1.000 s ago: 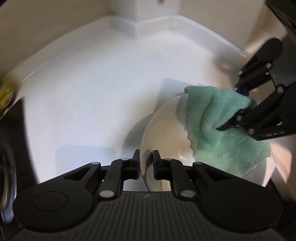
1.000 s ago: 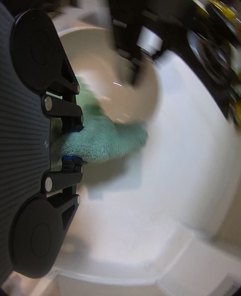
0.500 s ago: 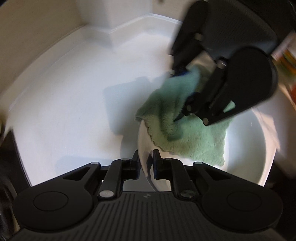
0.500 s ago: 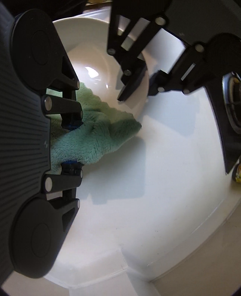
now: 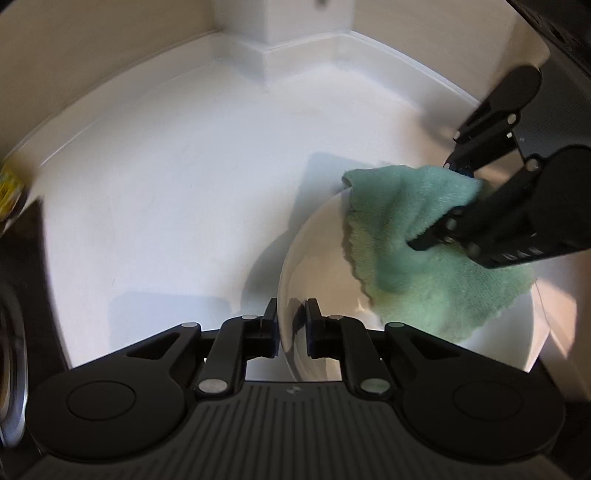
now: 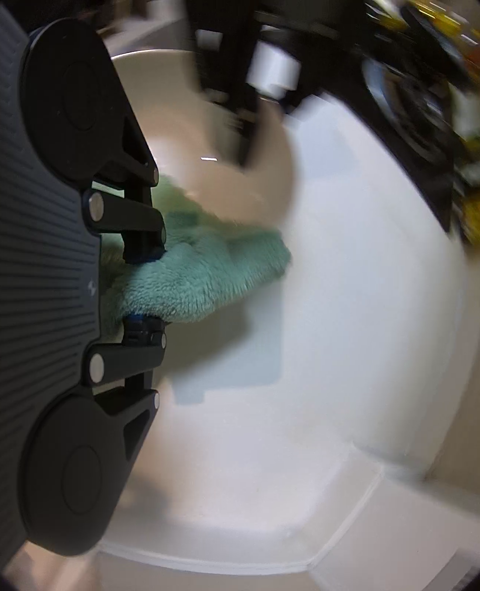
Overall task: Clean bowl
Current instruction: 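Continue wiping the bowl's inner wall with the right gripper's towel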
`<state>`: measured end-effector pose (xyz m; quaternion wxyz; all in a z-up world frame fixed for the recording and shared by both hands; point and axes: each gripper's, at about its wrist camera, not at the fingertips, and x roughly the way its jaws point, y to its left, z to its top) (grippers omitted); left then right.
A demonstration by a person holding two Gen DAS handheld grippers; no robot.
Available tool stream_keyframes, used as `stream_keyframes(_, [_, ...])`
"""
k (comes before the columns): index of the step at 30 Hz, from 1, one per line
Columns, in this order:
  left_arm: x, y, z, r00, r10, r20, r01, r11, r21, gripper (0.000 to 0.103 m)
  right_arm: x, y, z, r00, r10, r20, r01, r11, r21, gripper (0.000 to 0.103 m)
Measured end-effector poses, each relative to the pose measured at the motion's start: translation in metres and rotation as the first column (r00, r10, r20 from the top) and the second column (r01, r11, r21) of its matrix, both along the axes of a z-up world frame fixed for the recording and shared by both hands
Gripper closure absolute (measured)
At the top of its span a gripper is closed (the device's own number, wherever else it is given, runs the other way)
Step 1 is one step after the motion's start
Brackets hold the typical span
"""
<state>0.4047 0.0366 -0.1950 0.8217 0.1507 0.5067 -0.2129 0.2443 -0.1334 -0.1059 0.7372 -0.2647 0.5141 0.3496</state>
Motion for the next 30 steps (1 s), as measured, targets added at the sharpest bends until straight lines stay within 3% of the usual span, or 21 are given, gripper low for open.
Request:
stream_keyframes(4, [0.01,-0.01,-0.003,0.995,-0.101,0.006,0.101,0.994,0.033,0.09,0.008,0.009,0.001,0.995,0.102,-0.022,-0.103,0.993,-0.058,0.083])
stream_keyframes(8, [0.017,-0.019,-0.007,0.987,-0.163,0.002,0.163,0.986,0.041,0.09,0.024,0.022,0.006,0.986,0.168,0.014,-0.167,0.986,-0.008,0.082])
stream_keyframes(12, [0.025,-0.019,-0.009,0.994,-0.112,-0.01,0.112,0.993,0.028,0.089,0.025,0.04,0.003,0.968,0.251,0.033,-0.25,0.968,-0.013,0.079])
stream_keyframes(18, [0.009,-0.011,-0.018,0.99,0.137,-0.04,-0.138,0.99,-0.01,0.089,0.017,0.028,0.001,0.997,0.067,0.045,-0.069,0.997,0.037,0.081])
stream_keyframes(22, [0.003,-0.015,-0.024,0.987,0.162,-0.004,-0.162,0.986,-0.028,0.088,0.003,0.007,-0.001,0.992,-0.129,0.013,0.127,0.985,0.114,0.083])
stream_keyframes(25, [0.011,-0.011,-0.028,0.994,0.111,0.003,-0.111,0.994,-0.02,0.089,-0.008,0.002,-0.005,0.994,-0.105,0.004,0.105,0.991,0.079,0.084])
stream_keyframes(30, [0.03,0.001,-0.031,0.999,-0.032,0.007,0.032,0.999,0.02,0.088,-0.007,0.004,-0.001,0.996,0.06,-0.07,-0.062,0.998,-0.019,0.084])
